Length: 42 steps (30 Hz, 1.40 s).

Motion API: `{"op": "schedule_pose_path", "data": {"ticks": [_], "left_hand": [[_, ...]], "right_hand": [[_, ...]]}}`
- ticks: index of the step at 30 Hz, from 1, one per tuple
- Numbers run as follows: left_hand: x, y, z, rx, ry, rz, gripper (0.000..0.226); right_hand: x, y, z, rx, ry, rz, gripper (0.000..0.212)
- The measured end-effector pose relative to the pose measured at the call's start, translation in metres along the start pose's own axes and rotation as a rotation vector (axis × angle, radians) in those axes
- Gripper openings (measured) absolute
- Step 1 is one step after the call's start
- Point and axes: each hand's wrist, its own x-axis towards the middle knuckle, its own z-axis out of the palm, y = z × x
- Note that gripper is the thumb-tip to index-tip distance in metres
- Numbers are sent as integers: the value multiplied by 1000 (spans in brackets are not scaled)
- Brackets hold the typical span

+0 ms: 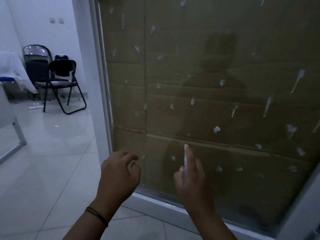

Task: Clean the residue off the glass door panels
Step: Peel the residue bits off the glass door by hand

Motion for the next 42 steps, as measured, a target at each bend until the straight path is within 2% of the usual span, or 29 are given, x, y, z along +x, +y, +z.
{"op": "schedule_pose_path", "data": {"ticks": [4, 11, 18, 22, 26, 33, 42], "left_hand": [[1, 1, 0, -9, 0, 29, 14], [3, -8, 3, 29, -41, 15, 21], [2, -3, 10, 26, -62, 10, 16], [-3, 13, 18, -13, -74, 21, 15], [-3, 36, 24, -45, -115, 39, 26], [-4, 67, 30, -46, -102, 45, 32], [-7, 84, 32, -63, -149, 78, 30]], "right_hand": [[9, 2, 6, -4, 71, -11, 76], [16, 9, 17, -11, 15, 35, 64], [2, 22, -10, -82, 97, 77, 80], [-10, 35, -33, -89, 127, 125, 87], [-17, 47, -48, -76, 133, 166, 78], [-17, 49, -64, -91, 120, 164, 76], [-10, 50, -69, -99, 121, 157, 72]]}}
